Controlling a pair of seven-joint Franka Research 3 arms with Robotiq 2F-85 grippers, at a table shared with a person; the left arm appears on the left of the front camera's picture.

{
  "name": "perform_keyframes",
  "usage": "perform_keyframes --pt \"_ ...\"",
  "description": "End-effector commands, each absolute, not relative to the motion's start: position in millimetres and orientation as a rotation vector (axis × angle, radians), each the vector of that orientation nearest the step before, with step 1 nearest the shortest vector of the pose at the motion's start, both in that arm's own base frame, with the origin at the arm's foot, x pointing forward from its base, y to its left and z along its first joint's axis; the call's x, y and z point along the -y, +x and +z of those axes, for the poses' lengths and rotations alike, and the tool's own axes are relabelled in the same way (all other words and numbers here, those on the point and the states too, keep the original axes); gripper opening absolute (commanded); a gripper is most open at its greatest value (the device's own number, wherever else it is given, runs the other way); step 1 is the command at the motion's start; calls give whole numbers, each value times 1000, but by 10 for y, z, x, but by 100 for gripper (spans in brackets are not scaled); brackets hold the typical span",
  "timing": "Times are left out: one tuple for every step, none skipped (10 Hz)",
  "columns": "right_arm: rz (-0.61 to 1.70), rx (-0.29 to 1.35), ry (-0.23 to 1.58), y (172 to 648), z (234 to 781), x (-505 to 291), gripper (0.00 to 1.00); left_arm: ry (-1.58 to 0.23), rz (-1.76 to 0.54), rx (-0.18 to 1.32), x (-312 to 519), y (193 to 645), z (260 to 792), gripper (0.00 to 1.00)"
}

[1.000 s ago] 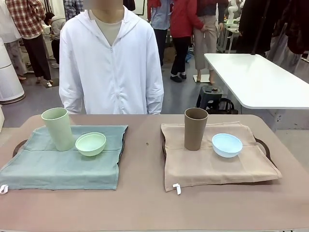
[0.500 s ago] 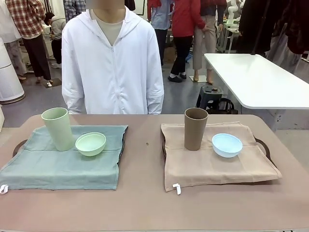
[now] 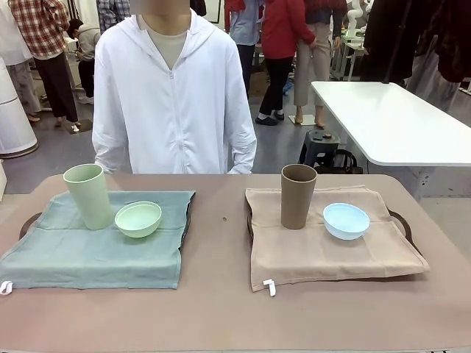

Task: Set up a tray with a mat and arrange the tableware.
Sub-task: Place the Picnic Bowl and Reusable plastic cup back onto the Handle tray in front of the human's position.

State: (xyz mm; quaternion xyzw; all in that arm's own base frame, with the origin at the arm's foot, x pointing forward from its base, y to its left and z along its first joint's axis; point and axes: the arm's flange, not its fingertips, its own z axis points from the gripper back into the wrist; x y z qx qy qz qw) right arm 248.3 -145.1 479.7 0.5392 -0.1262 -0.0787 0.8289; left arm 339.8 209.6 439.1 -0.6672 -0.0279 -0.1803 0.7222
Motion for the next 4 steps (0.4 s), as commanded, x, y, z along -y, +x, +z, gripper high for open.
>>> perform_keyframes --pt "-153 282 1162 2488 4814 1455 100 -1464 -386 54 -2132 3399 4461 100" --pt "-153 282 1162 2488 4814 1455 100 -1464 -386 54 -2132 3399 4461 100" --pt "-153 282 1162 2488 4814 1455 100 -1464 -386 54 -2132 3399 4461 100" --pt "-153 282 1162 2488 4814 1455 100 -1464 -386 54 -2132 3399 4461 100"
